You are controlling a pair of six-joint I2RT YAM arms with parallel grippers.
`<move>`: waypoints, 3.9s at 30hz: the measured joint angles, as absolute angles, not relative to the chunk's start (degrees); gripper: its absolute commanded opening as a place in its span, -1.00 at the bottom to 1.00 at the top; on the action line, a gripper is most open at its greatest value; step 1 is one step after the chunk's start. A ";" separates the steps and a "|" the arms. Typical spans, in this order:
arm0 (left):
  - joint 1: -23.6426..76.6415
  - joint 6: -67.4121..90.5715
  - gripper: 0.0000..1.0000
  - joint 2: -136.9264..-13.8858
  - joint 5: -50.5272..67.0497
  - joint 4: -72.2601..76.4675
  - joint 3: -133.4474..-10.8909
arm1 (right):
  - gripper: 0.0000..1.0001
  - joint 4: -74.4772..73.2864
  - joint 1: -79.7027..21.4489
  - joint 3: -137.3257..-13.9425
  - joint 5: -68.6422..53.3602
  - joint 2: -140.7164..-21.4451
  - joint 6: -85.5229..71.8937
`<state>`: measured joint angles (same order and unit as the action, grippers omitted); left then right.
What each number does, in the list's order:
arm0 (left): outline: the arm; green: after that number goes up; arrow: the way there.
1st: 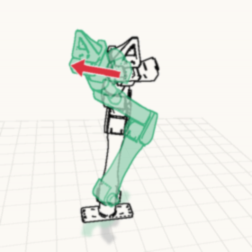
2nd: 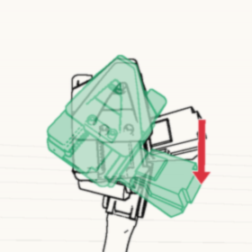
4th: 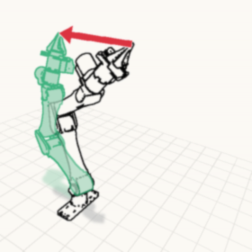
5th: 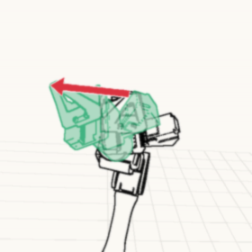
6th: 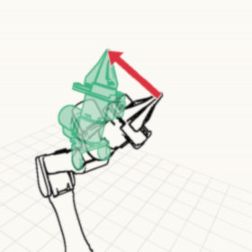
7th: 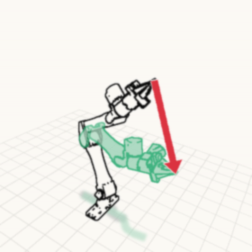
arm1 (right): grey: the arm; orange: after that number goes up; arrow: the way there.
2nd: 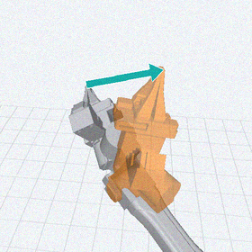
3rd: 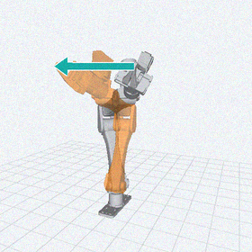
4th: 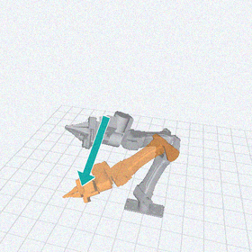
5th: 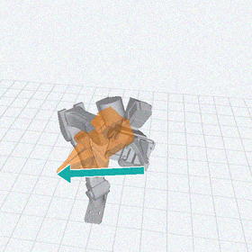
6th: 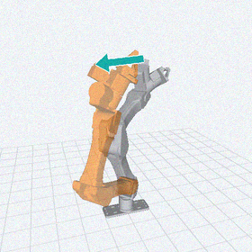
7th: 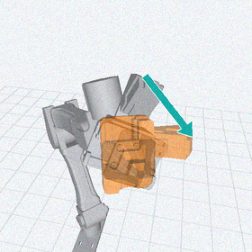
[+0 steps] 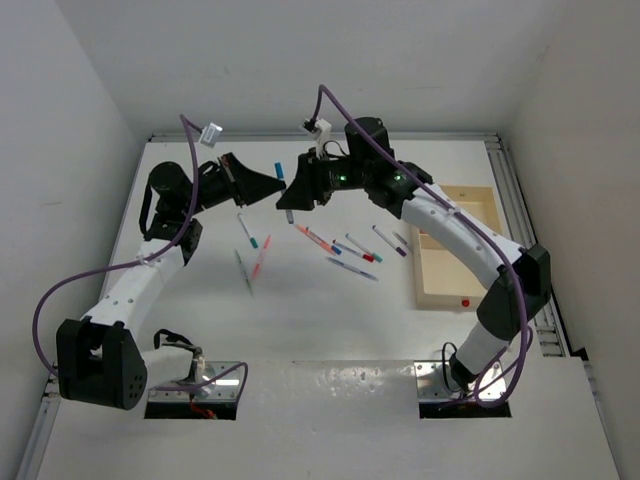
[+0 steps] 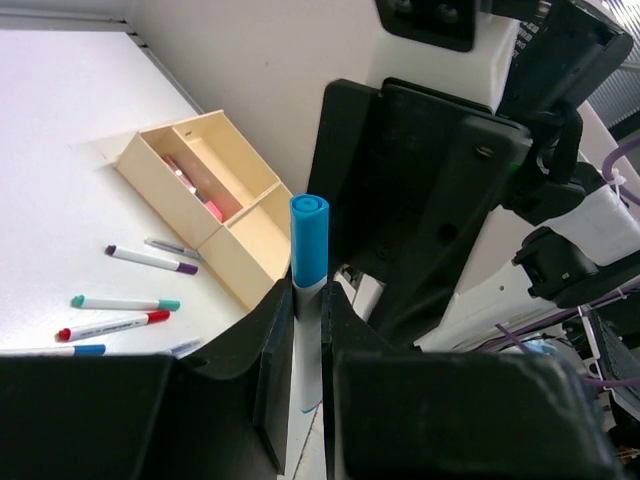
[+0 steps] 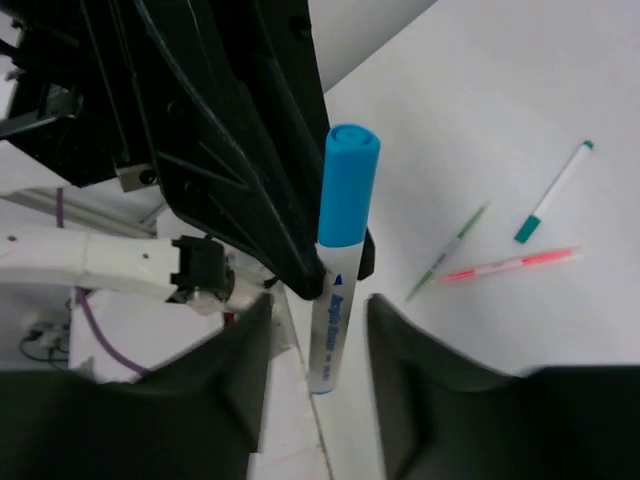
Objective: Sort the stationery into containers
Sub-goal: Pass the stationery from the left arm to the right, then place the stationery into the container, then grab a piece of stationery with the left arm, then pass the stationery from the left arm to the right
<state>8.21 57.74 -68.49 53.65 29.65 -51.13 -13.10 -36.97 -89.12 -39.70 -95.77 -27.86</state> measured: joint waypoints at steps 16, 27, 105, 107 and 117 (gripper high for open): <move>0.34 38.87 1.00 -73.65 53.63 7.40 -62.72 | -1.00 -19.55 -25.76 -82.96 -37.82 -91.35 -21.61; -6.61 0.10 0.98 -84.66 44.71 -24.56 -75.99 | -1.00 -39.29 8.23 -87.90 -32.08 -93.93 -4.05; 8.75 -105.97 -0.98 -118.26 14.09 -54.46 -85.54 | 0.33 -69.43 11.44 -106.19 -37.30 -107.53 2.59; 8.86 -103.46 -1.00 -118.10 14.74 -54.52 -85.69 | 0.34 -67.64 10.94 -106.15 -38.30 -105.27 2.17; 7.73 -67.29 -1.00 -116.27 38.61 -59.35 -115.77 | 0.57 -45.52 5.54 -94.63 -43.00 -90.26 -7.27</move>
